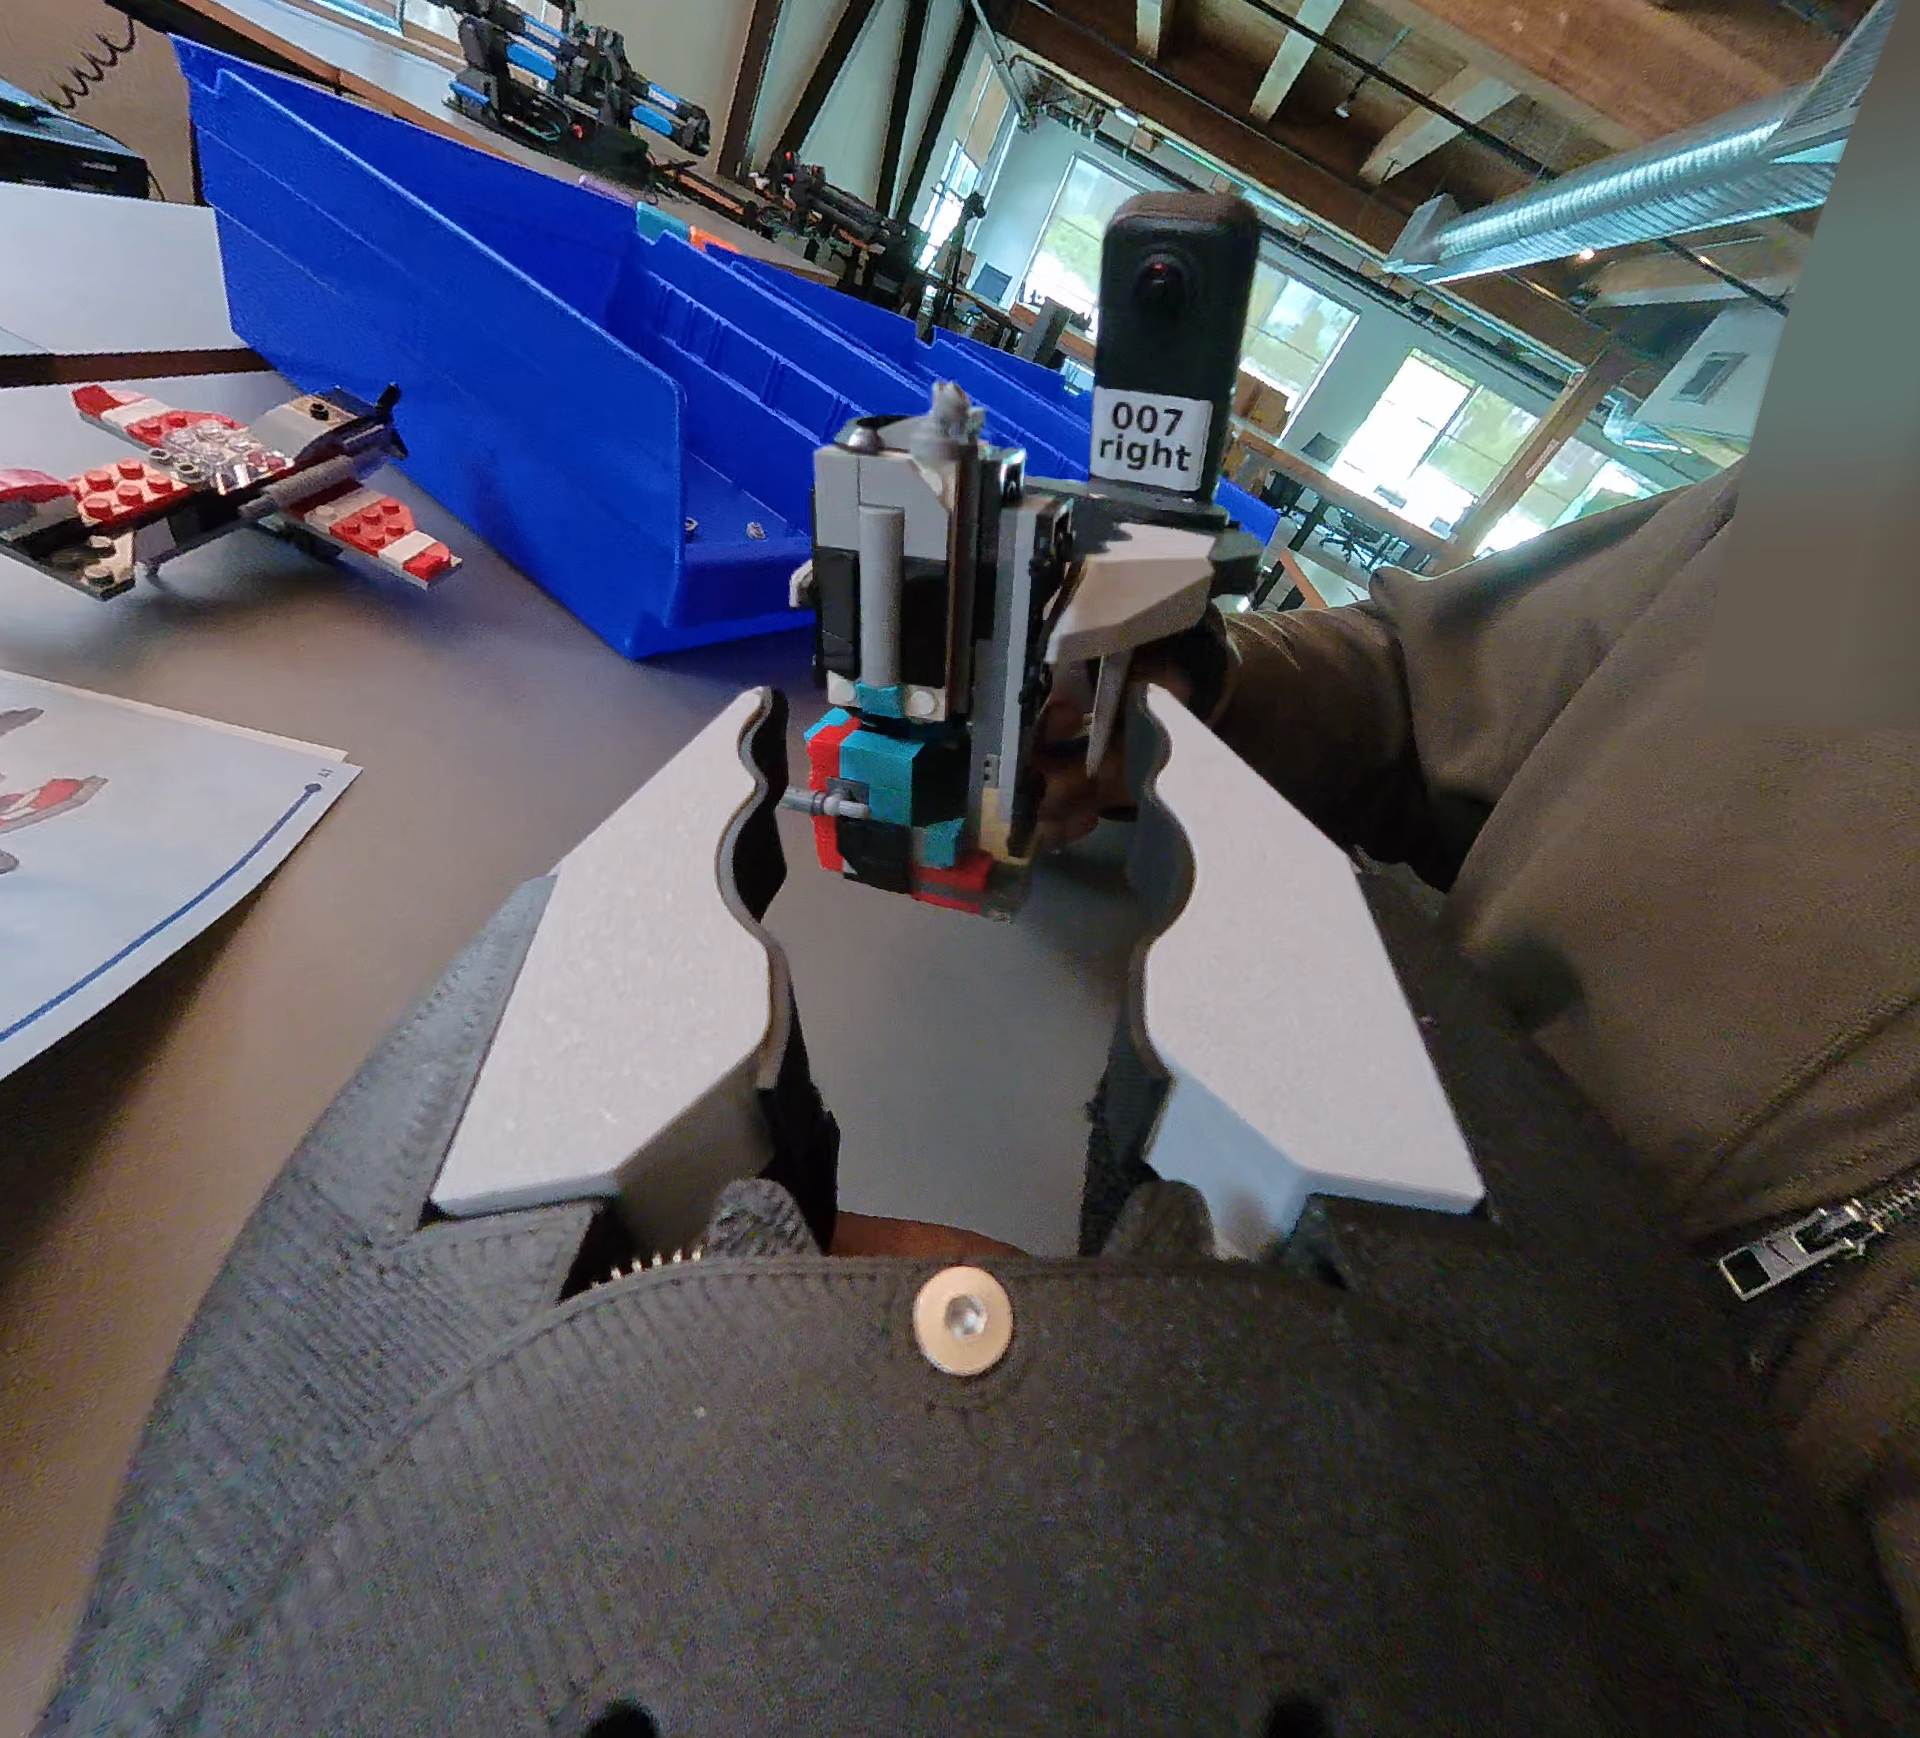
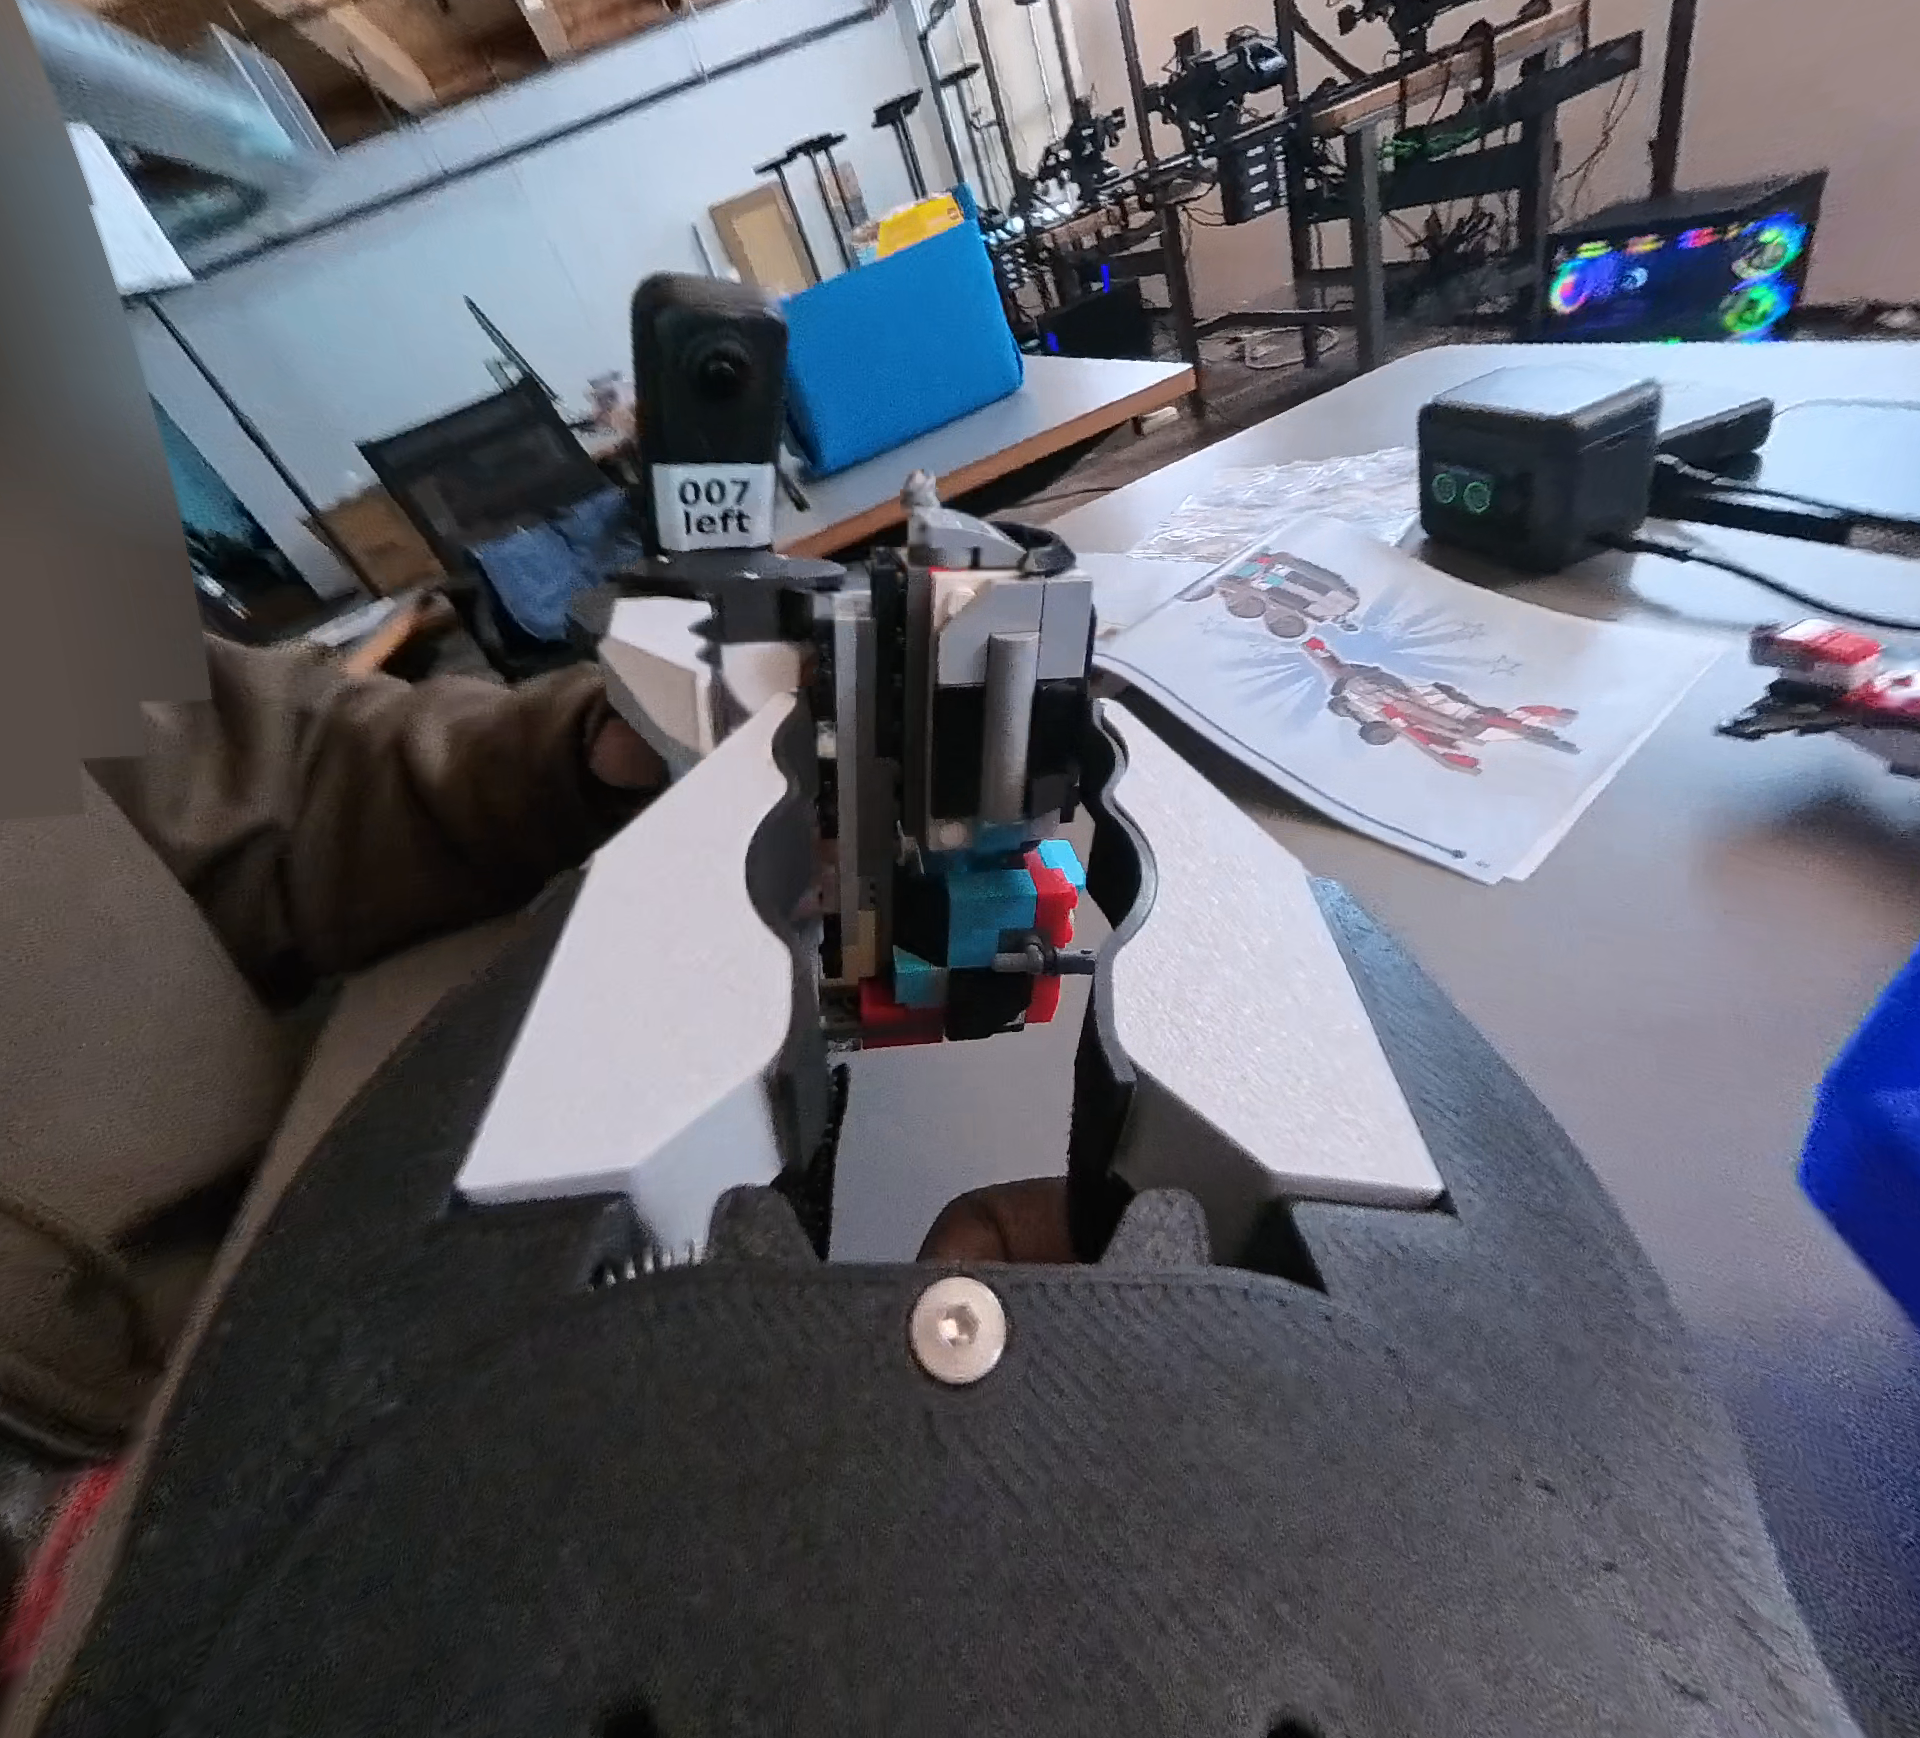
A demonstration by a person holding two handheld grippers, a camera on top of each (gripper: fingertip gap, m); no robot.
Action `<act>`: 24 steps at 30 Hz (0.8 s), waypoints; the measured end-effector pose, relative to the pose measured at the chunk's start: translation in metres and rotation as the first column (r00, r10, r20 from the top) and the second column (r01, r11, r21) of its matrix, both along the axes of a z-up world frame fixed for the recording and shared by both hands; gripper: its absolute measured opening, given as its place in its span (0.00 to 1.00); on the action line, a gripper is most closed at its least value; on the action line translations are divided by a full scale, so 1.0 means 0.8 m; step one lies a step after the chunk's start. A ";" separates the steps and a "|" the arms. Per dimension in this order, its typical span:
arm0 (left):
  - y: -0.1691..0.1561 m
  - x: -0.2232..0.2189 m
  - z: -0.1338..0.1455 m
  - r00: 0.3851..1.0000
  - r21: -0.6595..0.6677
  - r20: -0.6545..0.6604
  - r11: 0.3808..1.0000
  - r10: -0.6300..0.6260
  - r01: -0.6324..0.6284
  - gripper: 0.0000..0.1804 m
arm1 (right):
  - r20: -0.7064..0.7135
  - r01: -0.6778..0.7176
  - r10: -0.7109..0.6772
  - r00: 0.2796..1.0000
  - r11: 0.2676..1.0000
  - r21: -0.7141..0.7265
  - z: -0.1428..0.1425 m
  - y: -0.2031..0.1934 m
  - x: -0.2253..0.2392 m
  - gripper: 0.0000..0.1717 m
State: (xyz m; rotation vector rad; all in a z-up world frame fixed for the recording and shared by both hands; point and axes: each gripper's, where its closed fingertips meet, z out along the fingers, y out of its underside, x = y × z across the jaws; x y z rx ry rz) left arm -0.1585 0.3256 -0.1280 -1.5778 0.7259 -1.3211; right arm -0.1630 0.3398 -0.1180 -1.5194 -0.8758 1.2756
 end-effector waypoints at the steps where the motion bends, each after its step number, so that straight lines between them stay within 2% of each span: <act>1: 0.000 0.001 -0.001 1.000 0.001 -0.006 1.000 -0.001 0.001 0.37 | -0.026 -0.012 0.011 1.000 0.999 -0.039 0.002 -0.001 0.000 0.29; 4: -0.001 0.005 -0.003 1.000 -0.003 -0.018 1.000 -0.007 0.007 0.37 | -0.113 -0.059 0.044 0.993 0.989 -0.135 0.009 -0.004 -0.001 0.29; 6: -0.004 0.008 -0.001 1.000 0.009 -0.015 1.000 -0.016 0.016 0.37 | -0.147 -0.078 0.056 0.988 0.985 -0.151 0.013 -0.006 -0.001 0.29; 13: -0.013 0.020 0.001 0.998 0.105 -0.054 0.994 -0.014 0.019 0.35 | -0.201 -0.151 0.123 0.972 0.979 -0.134 0.020 -0.023 -0.006 0.29; 17: -0.016 0.022 0.004 0.998 0.154 -0.058 0.988 0.001 0.008 0.30 | -0.201 -0.168 0.144 0.969 0.980 -0.110 0.019 -0.029 -0.010 0.29; 24: -0.023 0.021 0.012 0.999 0.220 -0.036 0.975 -0.009 0.017 0.30 | -0.182 -0.167 0.160 0.970 0.986 -0.027 0.026 -0.038 -0.010 0.30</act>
